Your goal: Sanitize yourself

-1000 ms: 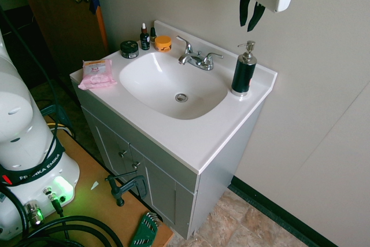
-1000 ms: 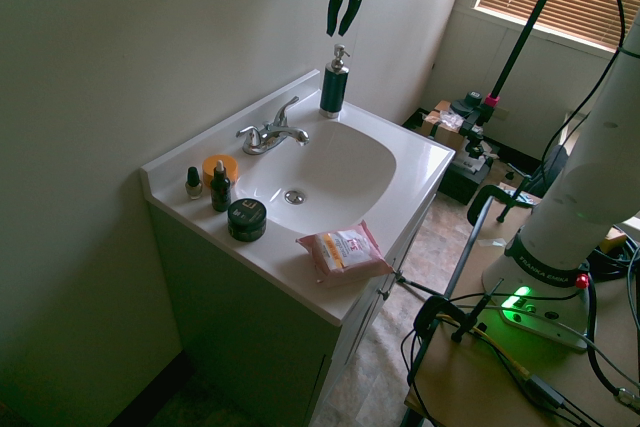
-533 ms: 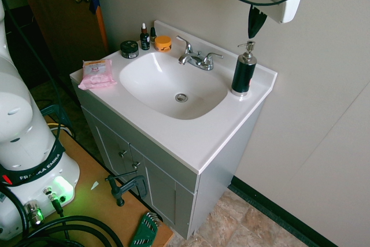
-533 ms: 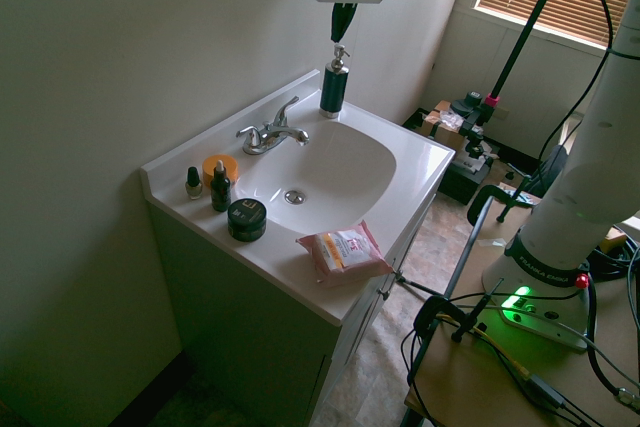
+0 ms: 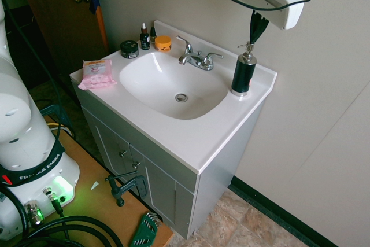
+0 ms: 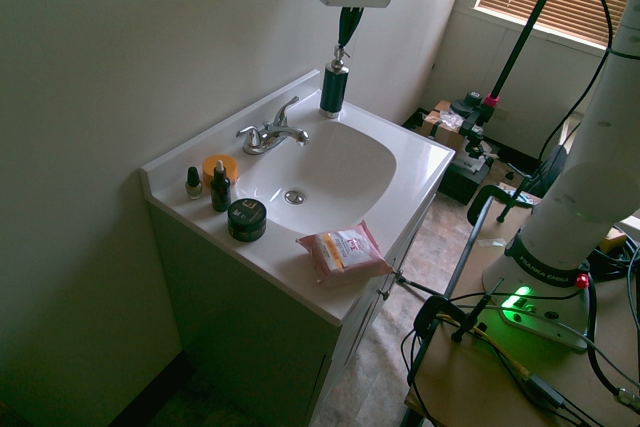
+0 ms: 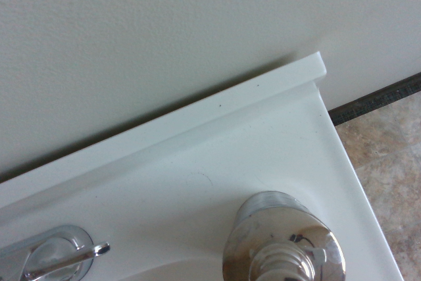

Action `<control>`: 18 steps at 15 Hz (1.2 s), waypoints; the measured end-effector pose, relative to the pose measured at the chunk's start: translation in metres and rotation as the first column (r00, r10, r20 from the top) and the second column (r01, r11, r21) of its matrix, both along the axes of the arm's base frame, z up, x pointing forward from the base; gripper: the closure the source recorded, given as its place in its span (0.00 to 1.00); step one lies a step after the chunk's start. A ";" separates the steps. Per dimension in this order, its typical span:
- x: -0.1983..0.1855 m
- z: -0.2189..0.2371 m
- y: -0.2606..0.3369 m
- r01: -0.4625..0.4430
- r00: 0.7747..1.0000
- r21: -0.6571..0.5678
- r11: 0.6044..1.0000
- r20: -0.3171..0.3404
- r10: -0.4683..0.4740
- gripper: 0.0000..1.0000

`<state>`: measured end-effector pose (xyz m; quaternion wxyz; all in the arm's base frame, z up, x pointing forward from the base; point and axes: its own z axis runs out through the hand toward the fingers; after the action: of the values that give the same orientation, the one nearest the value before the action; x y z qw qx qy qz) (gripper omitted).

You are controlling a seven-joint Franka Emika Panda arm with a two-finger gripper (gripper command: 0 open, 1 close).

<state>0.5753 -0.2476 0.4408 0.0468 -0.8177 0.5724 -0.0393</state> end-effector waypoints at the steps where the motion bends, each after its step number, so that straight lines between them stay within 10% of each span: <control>1: 0.000 0.000 0.001 -0.002 1.000 0.001 1.000 -0.001 0.002 1.00; 9: 0.000 -0.012 0.003 -0.007 1.000 0.008 1.000 0.019 0.007 1.00; 10: 0.000 -0.007 0.004 -0.017 0.999 0.018 1.000 0.033 0.016 0.00; 18: -0.059 0.021 0.086 -0.226 0.974 0.038 0.973 0.013 0.226 0.00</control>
<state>0.5163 -0.1619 0.4615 0.0695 -0.8763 0.4760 -0.0260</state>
